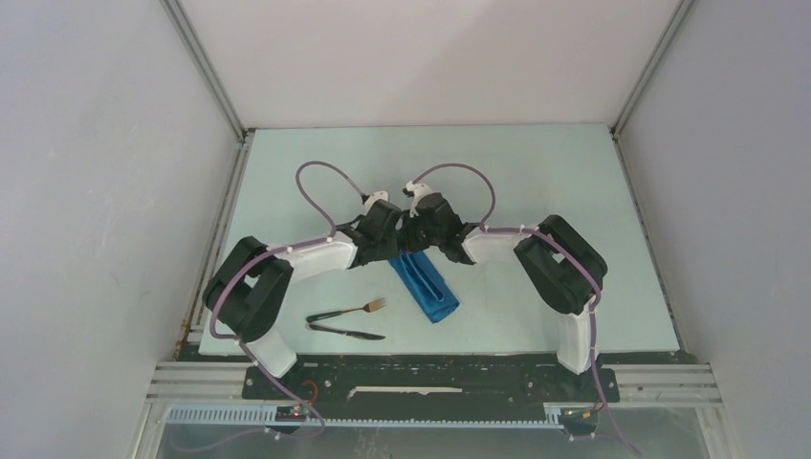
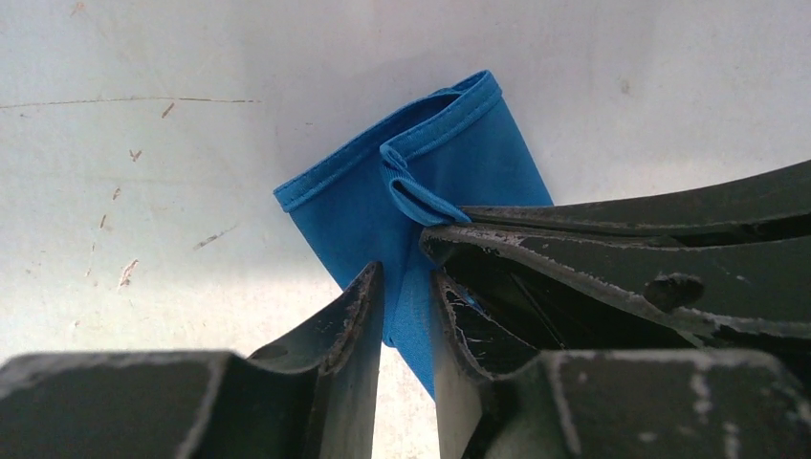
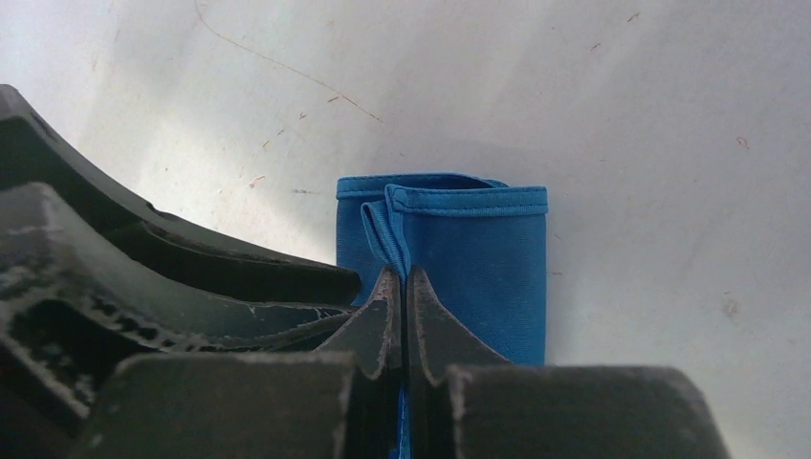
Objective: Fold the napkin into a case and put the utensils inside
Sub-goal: Grasp the top corner of the smaller rectangle folded napkin from the folded napkin.
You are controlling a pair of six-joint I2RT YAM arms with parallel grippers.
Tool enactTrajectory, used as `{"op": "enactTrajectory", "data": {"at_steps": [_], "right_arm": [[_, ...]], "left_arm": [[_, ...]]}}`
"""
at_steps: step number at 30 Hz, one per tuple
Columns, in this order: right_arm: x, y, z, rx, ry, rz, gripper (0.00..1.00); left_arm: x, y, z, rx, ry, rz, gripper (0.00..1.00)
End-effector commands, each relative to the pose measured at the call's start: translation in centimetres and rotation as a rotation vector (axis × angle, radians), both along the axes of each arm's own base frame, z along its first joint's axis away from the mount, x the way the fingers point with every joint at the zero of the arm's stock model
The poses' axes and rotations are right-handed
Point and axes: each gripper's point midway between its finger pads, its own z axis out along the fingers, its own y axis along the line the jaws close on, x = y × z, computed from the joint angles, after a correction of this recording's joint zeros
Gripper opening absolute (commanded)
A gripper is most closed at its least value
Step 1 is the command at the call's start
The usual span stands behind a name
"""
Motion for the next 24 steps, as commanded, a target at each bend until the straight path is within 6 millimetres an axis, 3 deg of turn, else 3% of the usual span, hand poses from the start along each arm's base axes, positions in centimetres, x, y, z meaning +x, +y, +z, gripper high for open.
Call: {"op": "enactTrajectory", "data": {"at_steps": [1,18,24], "right_arm": [[0.4,0.8,3.3,0.08,-0.043,-0.001,0.0],[0.0,0.8,3.1,0.066,-0.037,0.005,0.0],[-0.6,0.7,2.9,0.057,-0.03,-0.004,0.0]], "left_arm": [[0.8,-0.1,0.6,0.043,-0.034,-0.005,0.31],[1.5,0.2,0.2,0.098,-0.022,0.03,0.21],[1.6,0.7,0.6,0.104,-0.033,0.062,0.05]]}}
